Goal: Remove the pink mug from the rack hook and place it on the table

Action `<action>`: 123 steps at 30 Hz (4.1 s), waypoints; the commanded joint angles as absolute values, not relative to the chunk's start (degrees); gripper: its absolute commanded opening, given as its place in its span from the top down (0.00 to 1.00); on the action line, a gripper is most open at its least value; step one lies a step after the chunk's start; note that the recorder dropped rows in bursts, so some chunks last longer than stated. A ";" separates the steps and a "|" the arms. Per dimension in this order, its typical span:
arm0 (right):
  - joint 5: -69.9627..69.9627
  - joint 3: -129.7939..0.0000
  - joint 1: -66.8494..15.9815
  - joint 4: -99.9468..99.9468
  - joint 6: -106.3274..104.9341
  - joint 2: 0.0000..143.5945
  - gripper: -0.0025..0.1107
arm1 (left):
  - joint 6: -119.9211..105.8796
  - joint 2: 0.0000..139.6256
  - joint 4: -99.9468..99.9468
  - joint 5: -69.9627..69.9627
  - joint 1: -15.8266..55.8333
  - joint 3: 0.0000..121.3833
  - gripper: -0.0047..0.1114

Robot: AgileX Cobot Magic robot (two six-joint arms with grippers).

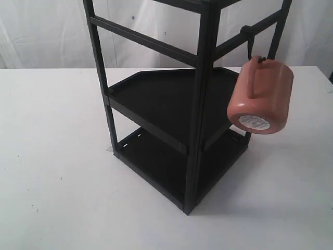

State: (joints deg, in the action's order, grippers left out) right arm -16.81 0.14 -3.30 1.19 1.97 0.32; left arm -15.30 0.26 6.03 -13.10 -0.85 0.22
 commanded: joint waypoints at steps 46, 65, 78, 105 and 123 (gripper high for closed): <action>18.85 -20.65 -3.53 4.26 -3.55 22.18 0.98 | -15.28 0.00 6.28 -12.86 -1.04 0.00 0.96; -50.08 -46.85 -3.61 24.42 -20.72 43.19 0.98 | -15.28 0.00 6.28 -12.86 -1.04 0.00 0.96; -62.78 -53.47 -3.61 55.12 -41.57 52.14 0.98 | -15.28 0.00 6.28 -12.86 -1.04 0.00 0.96; -51.66 -54.71 -3.61 50.74 -40.71 58.62 0.63 | -15.28 0.00 6.28 -12.86 -1.04 0.00 0.96; -49.11 -54.71 -3.61 53.50 -41.85 65.39 0.63 | -15.28 0.00 6.28 -12.86 -1.04 0.00 0.96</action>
